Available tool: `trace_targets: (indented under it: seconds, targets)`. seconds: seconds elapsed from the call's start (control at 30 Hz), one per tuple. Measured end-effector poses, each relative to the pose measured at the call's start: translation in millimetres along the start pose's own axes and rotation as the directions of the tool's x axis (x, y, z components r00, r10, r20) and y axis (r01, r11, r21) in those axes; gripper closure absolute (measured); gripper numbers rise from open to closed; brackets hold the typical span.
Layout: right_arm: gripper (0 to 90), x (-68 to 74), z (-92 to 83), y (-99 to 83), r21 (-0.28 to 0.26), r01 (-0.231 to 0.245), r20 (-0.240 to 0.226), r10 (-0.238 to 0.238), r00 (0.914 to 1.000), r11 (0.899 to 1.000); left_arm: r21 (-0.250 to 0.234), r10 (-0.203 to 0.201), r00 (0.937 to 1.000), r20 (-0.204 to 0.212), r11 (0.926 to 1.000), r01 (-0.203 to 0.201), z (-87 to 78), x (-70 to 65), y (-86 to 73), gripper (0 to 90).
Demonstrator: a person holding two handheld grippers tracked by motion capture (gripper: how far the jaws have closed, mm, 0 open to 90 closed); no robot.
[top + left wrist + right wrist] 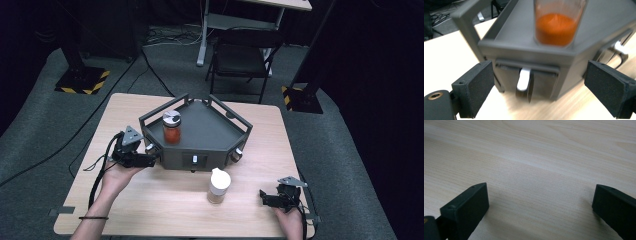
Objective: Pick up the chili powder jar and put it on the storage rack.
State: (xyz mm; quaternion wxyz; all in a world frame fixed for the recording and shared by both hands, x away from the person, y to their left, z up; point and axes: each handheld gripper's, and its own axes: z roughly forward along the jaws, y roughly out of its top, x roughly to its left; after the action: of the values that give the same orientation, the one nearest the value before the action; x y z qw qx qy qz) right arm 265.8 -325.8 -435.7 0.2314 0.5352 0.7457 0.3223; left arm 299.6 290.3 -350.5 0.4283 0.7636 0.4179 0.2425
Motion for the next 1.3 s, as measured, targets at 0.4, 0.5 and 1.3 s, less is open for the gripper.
trace_targets:
  seconds: [0.4,0.5,1.3]
  targets:
    - [0.0,0.0,0.0,0.0,0.0,0.0,0.0,0.0,1.0,1.0,0.019,-0.067,0.9977,-0.009,0.9976,0.067,-7.0,14.0,-50.8,8.6]
    - [0.0,0.0,0.0,0.0,0.0,0.0,0.0,0.0,1.0,1.0,0.029,-0.084,0.9964,-0.008,0.996,0.084,-6.5,17.5,-61.0,8.7]
    - [0.0,0.2,0.0,0.1,0.0,-0.001,0.001,0.001,1.0,1.0,0.143,-0.184,0.9824,-0.036,0.9719,0.187,-2.0,38.0,-111.3,8.5]
